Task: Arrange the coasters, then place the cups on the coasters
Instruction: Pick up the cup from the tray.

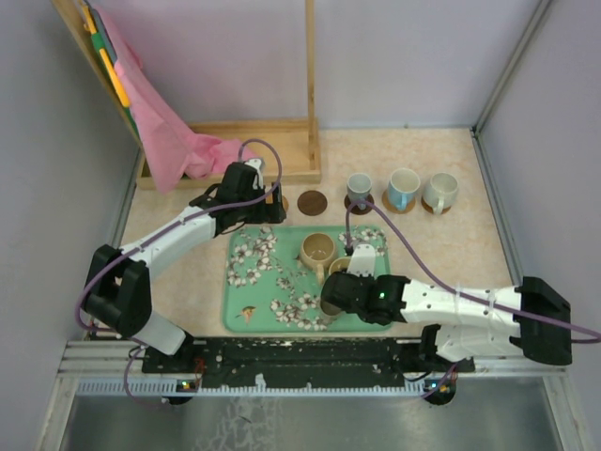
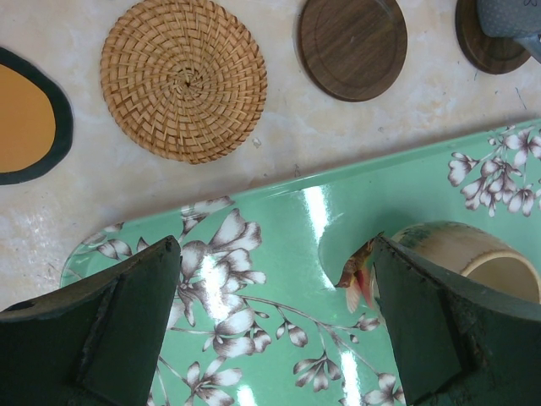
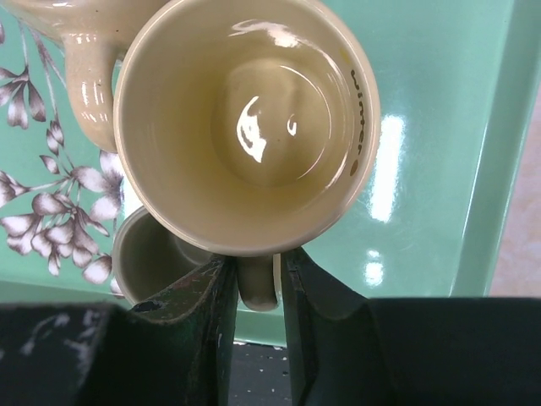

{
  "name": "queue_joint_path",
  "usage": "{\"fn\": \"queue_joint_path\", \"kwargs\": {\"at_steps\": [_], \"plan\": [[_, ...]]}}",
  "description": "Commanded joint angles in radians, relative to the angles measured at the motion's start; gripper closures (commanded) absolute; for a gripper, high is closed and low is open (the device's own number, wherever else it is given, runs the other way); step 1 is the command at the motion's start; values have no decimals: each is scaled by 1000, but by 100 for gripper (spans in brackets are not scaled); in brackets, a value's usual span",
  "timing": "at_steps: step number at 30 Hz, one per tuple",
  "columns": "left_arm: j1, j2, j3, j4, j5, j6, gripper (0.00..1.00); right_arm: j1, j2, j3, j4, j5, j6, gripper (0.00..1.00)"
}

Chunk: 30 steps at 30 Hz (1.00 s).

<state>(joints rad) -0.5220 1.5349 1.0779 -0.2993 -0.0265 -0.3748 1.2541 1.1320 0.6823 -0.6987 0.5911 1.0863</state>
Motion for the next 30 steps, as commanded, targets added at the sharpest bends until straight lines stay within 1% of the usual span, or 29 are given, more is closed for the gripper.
{"fn": "queue_joint_path", "kwargs": {"at_steps": [1, 8, 11, 22, 30], "plan": [[-6, -31, -10, -1, 10, -8, 0, 4, -31, 23, -29, 99, 39, 74], [-6, -25, -8, 0, 11, -8, 0, 3, -67, 4, -35, 111, 52, 74], [-7, -25, -10, 2, 11, -9, 0, 2, -84, -5, -12, 98, 26, 73], [-6, -29, -9, -1, 15, -9, 0, 1, -1, -17, 28, 92, 30, 74], [-6, -29, -7, -3, 14, -7, 0, -15, 6, -35, 46, 88, 32, 75]]}}
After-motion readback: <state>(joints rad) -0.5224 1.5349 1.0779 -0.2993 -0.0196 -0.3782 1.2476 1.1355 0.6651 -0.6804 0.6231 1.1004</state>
